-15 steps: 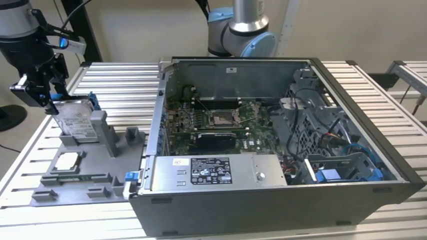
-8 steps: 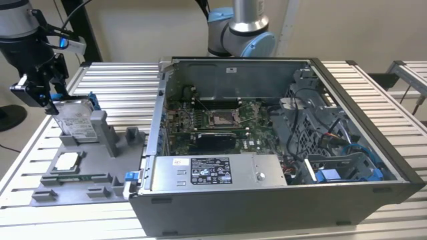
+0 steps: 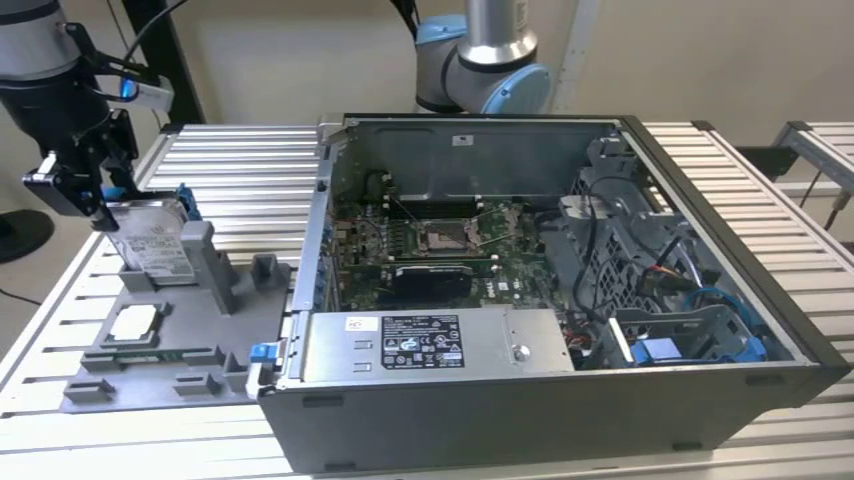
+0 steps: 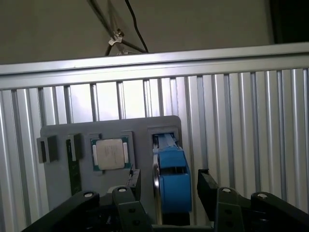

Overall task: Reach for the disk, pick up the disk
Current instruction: 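Pick up the disk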

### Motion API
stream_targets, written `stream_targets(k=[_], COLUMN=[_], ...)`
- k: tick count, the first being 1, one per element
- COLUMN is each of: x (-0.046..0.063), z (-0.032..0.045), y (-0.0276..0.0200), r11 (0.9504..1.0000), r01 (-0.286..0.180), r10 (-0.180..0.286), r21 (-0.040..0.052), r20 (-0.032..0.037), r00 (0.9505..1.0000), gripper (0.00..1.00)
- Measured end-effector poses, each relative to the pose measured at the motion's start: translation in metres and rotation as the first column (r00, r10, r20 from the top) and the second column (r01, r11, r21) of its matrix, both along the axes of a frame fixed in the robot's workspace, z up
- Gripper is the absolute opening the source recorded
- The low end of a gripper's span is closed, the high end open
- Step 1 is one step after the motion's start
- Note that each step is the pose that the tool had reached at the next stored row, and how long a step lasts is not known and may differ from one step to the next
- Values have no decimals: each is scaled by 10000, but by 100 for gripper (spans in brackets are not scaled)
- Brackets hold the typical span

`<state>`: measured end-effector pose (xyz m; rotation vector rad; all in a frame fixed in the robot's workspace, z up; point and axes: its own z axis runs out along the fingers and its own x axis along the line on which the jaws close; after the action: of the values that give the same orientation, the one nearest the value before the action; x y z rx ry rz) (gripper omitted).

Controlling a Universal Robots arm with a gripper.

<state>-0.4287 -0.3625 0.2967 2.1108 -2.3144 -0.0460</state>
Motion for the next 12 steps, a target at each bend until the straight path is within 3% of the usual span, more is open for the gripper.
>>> stream_targets(k=[12], x=[0], z=[-145], y=[1], r11=[9999], r01=[-97], r10=[97], r21=[88], r20=[7], r00=[10000], gripper=[100])
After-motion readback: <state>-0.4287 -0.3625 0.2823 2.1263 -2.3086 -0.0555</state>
